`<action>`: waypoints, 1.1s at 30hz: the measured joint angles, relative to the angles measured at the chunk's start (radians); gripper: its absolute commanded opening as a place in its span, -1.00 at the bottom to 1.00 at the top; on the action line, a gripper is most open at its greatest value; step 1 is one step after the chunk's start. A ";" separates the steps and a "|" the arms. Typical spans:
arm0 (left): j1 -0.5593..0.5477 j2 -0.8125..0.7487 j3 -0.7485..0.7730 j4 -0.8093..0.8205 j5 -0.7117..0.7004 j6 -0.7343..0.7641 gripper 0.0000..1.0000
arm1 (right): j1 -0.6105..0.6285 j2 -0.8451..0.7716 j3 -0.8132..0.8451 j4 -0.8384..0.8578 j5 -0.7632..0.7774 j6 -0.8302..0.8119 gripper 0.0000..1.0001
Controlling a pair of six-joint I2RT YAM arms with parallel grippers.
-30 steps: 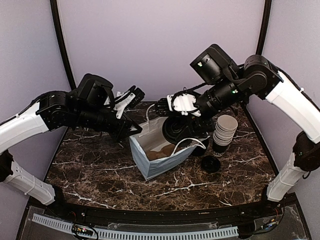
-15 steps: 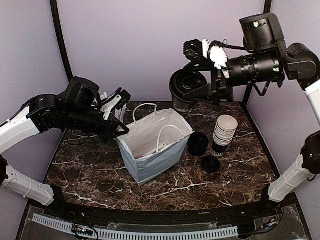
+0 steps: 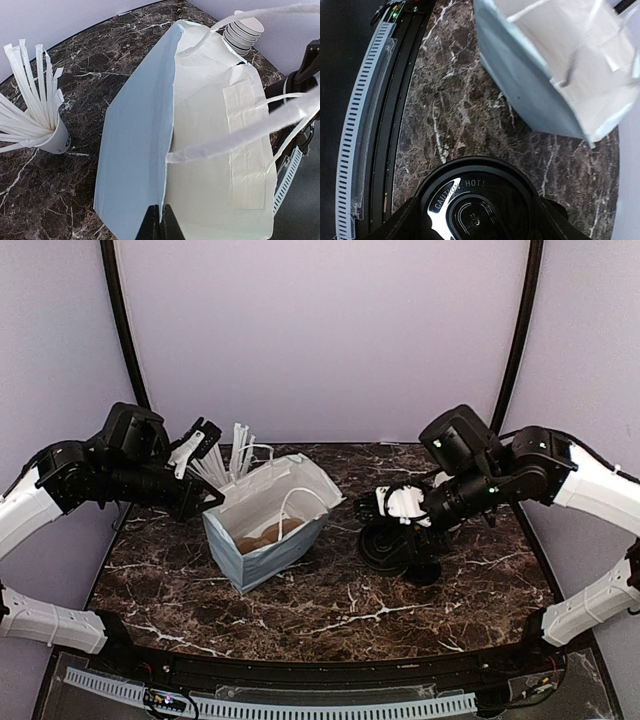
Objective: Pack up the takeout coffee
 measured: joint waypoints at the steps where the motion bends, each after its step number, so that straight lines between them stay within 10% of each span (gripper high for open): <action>1: 0.006 -0.010 -0.009 0.006 0.006 -0.001 -1.00 | -0.004 0.000 -0.048 0.023 -0.019 0.001 -0.19; 21: 0.063 -0.114 -0.112 0.074 0.145 -0.023 -1.00 | -0.110 0.078 -0.418 0.547 -0.224 0.200 -0.07; 33: 0.074 -0.108 -0.096 0.040 0.217 -0.024 -1.00 | -0.129 0.088 -0.502 0.569 -0.222 0.225 0.49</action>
